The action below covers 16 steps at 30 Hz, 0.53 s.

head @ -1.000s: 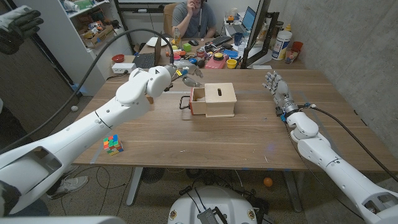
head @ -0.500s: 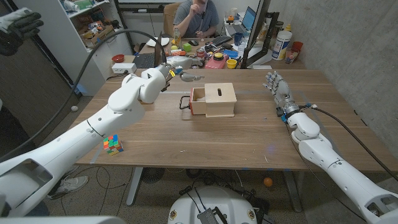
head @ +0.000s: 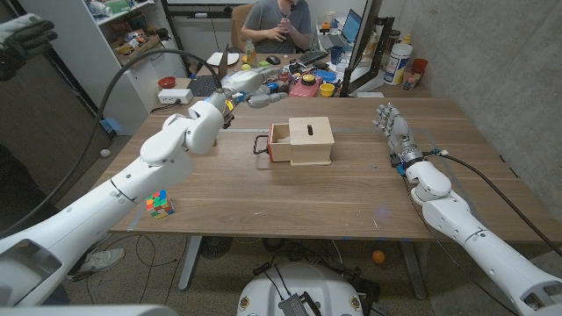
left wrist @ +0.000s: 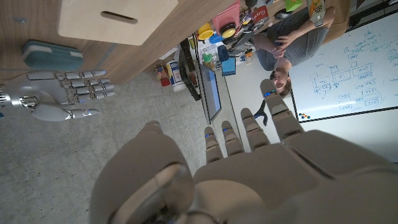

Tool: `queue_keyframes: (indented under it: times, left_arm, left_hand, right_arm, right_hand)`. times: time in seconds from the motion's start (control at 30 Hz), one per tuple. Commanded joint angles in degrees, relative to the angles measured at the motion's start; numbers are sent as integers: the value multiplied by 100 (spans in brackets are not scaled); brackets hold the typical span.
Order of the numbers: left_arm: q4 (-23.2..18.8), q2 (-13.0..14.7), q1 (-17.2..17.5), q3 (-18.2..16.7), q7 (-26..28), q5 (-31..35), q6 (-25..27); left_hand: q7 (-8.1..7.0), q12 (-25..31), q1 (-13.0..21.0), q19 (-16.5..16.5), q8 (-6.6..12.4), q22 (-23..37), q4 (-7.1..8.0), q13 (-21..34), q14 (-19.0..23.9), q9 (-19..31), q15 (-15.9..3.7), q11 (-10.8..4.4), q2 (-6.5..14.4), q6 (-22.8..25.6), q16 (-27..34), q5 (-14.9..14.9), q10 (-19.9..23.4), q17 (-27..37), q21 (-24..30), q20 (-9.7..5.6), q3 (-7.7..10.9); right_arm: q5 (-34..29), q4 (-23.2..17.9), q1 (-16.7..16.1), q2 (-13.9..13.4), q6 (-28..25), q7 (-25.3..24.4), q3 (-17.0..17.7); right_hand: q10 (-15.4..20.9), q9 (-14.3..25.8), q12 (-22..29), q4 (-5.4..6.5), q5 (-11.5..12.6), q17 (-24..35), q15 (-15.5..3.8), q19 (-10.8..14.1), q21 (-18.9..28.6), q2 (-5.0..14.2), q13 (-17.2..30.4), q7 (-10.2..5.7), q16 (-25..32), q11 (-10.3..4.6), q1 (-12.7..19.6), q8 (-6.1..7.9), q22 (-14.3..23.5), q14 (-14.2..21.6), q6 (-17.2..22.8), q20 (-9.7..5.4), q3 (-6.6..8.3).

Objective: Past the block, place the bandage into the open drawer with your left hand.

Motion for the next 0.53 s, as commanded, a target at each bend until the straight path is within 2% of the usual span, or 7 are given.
queue_keyframes:
  times: [0.03, 0.17, 0.33, 0.43, 0.53]
  left_arm:
    - [352, 111, 208, -347, 920, -623, -675]
    - [444, 153, 295, -406, 1134, -716, -838]
    - [566, 232, 285, -383, 1233, -742, -1085]
    - [659, 244, 285, -375, 1299, -793, -1238]
    - [682, 300, 312, -378, 1344, -742, -1295]
  left_hand:
    - [-21, 41, -92, -38, 44, 30, -8, 4, -14, 12, -11, -22, 5, -18, 24, 22, -14, 0, -29, 1, -48]
    - [-18, 45, -119, -50, 56, 31, -8, -1, -12, 11, -15, -30, 8, -2, 31, 25, -24, -2, -44, 0, -60]
    - [-3, 55, -158, -71, 71, 32, -12, -9, -14, 7, -14, -49, 14, 20, 39, 30, -31, -6, -68, -1, -77]
    - [-1, 52, -186, -95, 74, 33, -17, -15, -29, 5, -9, -42, 18, 17, 39, 34, -62, -10, -90, -2, -89]
    - [-2, 46, -214, -129, 59, 33, -24, -21, -52, 1, -15, -39, 25, -37, 38, 39, -109, -15, -119, -3, -101]
  right_arm:
    - [-246, -764, -564, -56, -140, -755, 132]
    - [-458, -1140, -981, -51, -19, -1075, 174]
    - [-669, -1278, -1337, 57, 158, -1366, 201]
    - [-763, -1189, -1388, 167, 300, -1438, 190]
    - [-834, -957, -1287, 327, 519, -1408, 139]
  right_hand:
    - [19, 29, -1, -18, 27, -4, 16, 44, -12, 365, 28, -34, -18, -22, 38, -3, 17, 20, 25, -95, -15]
    - [24, 29, 1, -17, 27, -4, 14, 46, -20, 365, 28, -35, -16, -18, 36, -3, 18, 23, 23, -90, -16]
    - [27, 29, 2, -19, 28, -5, 8, 53, -27, 367, 28, -39, -15, -12, 38, 3, 18, 28, 37, -92, -15]
    - [32, 29, 3, -20, 28, -6, 8, 55, -31, 366, 28, -39, -15, -25, 40, 4, 18, 31, 40, -92, -15]
    - [31, 29, 3, -22, 29, -7, 6, 63, -34, 365, 28, -38, -14, -28, 41, 7, 18, 35, 48, -93, -15]
